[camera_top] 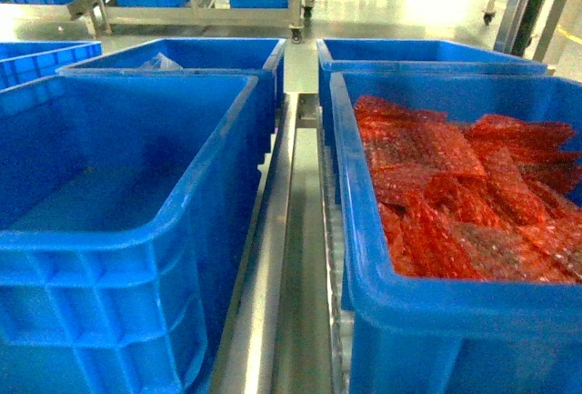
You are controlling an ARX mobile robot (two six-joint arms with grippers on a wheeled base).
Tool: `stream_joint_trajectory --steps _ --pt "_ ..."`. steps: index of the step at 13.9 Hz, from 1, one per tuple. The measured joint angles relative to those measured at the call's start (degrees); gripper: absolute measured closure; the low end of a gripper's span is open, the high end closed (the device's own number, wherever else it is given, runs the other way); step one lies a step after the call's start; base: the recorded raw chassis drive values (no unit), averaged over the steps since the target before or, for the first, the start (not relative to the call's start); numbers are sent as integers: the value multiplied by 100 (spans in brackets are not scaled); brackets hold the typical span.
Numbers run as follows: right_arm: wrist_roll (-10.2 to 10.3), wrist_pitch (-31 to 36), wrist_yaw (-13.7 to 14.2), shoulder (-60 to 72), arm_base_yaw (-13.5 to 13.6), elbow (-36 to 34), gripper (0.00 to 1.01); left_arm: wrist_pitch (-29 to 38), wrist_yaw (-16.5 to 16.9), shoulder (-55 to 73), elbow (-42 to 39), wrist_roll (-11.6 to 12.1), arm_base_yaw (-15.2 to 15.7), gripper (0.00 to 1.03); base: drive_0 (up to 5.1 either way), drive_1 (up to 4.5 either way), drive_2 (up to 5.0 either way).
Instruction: Pick blue part to blue bin on bottom shelf
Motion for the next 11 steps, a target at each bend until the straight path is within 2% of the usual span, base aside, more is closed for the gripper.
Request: stream_joint_trajectory --steps 11 --pt "0 0 2 0 0 0 3 -2 -2 11 0 -2 0 60 2 324 -320"
